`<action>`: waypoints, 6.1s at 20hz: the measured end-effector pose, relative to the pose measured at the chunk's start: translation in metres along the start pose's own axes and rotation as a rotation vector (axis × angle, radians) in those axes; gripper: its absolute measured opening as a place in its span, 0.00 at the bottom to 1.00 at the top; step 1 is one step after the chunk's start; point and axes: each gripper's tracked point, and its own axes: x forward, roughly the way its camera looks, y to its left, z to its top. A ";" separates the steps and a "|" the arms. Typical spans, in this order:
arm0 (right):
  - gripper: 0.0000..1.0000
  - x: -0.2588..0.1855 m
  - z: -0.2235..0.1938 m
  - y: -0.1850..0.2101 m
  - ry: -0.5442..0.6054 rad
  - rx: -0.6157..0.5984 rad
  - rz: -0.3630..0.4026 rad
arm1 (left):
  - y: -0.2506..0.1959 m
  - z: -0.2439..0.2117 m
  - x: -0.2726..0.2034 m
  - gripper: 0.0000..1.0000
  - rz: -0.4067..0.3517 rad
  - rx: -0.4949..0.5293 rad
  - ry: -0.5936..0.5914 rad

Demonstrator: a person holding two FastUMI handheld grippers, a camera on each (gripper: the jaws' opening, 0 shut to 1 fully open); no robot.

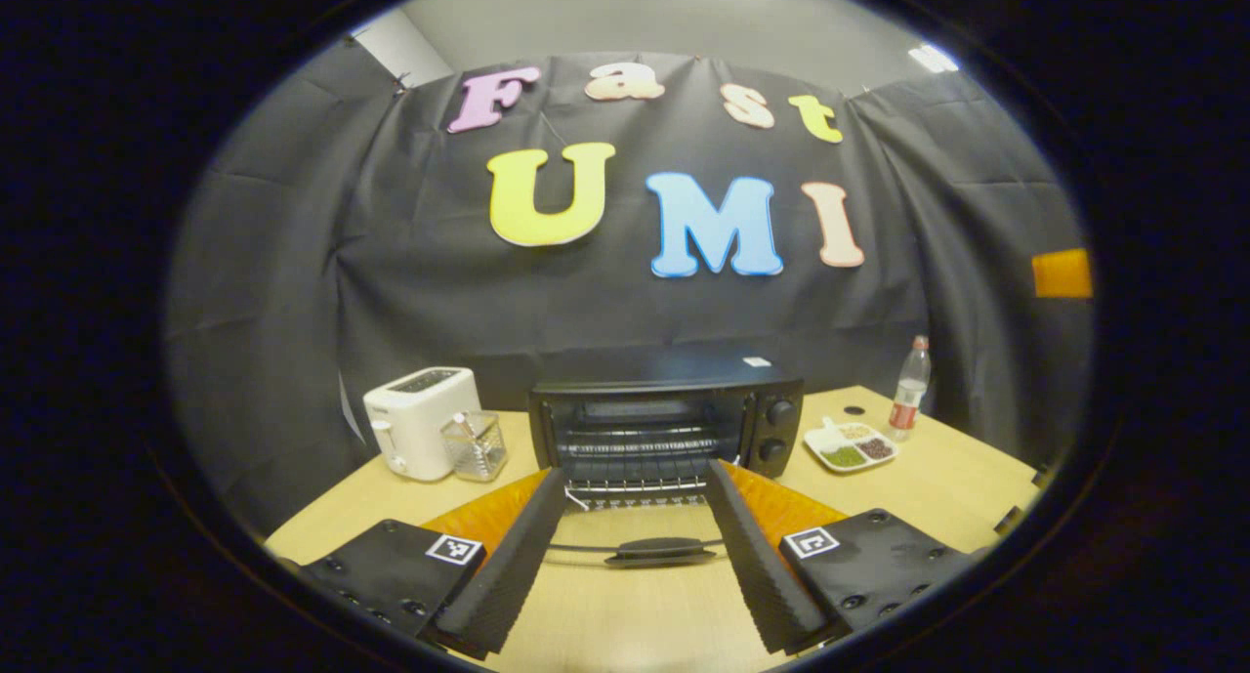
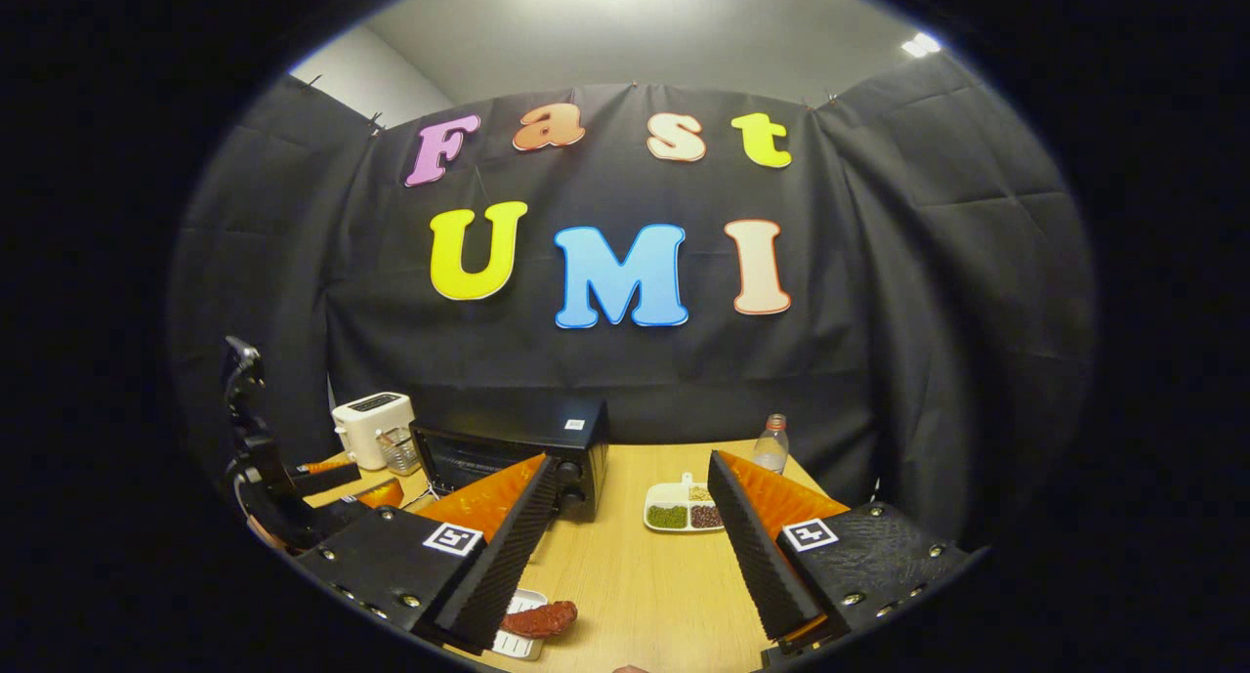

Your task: Open the electric oven with the left hand, put the food in, and close the electric oven.

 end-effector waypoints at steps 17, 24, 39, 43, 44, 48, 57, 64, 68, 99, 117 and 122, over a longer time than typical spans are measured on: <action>0.98 0.033 -0.162 0.039 0.529 0.409 0.164 | 0.065 0.112 -0.103 0.93 0.140 0.019 -0.235; 0.93 0.026 -0.208 0.053 0.689 0.528 0.217 | 0.080 0.100 -0.121 0.97 0.180 0.014 -0.214; 0.27 0.024 -0.242 0.072 0.830 0.840 0.219 | 0.100 0.098 -0.135 1.00 0.235 0.027 -0.211; 0.08 0.022 -0.237 0.081 0.809 0.802 0.265 | 0.096 0.093 -0.131 1.00 0.231 0.016 -0.203; 0.08 0.021 -0.235 0.082 0.806 0.784 0.269 | 0.095 0.092 -0.131 1.00 0.229 0.013 -0.201; 0.08 0.024 -0.213 0.080 0.774 0.828 0.263 | 0.090 0.090 -0.127 1.00 0.217 0.016 -0.200; 0.07 0.057 -0.143 0.089 0.610 0.899 0.275 | 0.086 0.083 -0.105 1.00 0.178 0.003 -0.179; 0.07 0.102 -0.118 0.123 0.513 0.950 0.280 | 0.102 0.075 -0.083 1.00 0.166 -0.011 -0.152; 0.07 0.133 -0.111 0.145 0.460 0.970 0.288 | 0.118 0.075 -0.070 1.00 0.163 -0.009 -0.146; 0.19 0.328 -0.170 0.202 0.300 0.882 0.136 | 0.235 0.046 -0.021 0.96 0.268 0.067 -0.052; 0.98 0.218 -0.083 0.146 0.139 0.438 0.190 | 0.128 0.008 0.013 0.96 0.083 -0.014 -0.009; 0.98 0.163 -0.054 0.110 0.051 0.310 0.149 | 0.081 -0.029 0.022 0.96 0.009 -0.004 0.061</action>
